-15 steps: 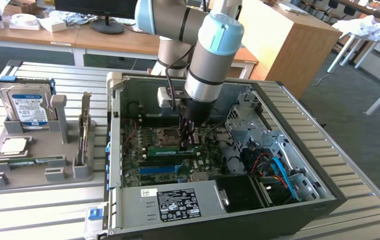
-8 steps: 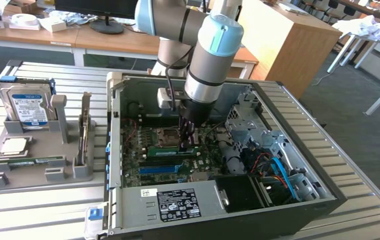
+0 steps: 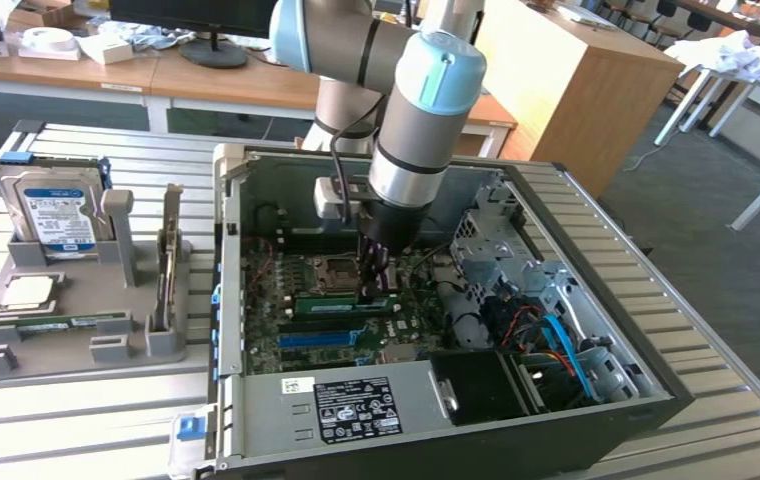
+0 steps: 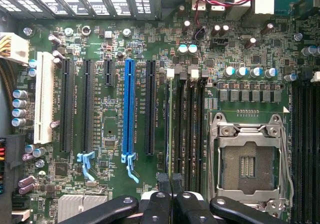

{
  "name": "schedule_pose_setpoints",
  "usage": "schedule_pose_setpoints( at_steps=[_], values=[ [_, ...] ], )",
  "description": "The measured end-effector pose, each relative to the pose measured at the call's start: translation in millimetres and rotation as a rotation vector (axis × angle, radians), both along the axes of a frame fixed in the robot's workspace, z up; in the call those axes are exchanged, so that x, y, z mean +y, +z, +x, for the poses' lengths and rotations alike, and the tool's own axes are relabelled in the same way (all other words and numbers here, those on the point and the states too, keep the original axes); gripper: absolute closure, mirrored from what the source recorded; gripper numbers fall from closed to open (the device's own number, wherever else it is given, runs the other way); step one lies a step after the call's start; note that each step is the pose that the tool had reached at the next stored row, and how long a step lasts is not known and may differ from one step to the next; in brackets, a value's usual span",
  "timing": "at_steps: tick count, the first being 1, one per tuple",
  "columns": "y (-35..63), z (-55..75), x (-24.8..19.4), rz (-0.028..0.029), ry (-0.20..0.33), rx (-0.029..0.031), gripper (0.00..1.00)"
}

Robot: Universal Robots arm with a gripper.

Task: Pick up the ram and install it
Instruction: 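Insert the ram into the slot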

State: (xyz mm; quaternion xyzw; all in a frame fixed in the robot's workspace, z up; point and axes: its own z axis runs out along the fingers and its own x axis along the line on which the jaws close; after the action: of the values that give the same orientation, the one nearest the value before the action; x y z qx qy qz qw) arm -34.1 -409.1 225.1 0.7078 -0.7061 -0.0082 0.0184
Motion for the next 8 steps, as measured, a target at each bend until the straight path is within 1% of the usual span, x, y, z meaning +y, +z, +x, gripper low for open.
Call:
schedule_pose_setpoints(
  at_steps=[4,5,6,8],
  values=[
    [0.0,0.0,0.0,0.0001,0.000,-0.0001,0.89],
    [-0.1,0.1,0.0,0.0001,0.000,-0.0004,0.87],
    [-0.1,0.0,0.0,0.0001,0.000,-0.0002,0.82],
    [0.0,0.0,0.0,0.0001,0.000,-0.0001,0.82]
  ],
)
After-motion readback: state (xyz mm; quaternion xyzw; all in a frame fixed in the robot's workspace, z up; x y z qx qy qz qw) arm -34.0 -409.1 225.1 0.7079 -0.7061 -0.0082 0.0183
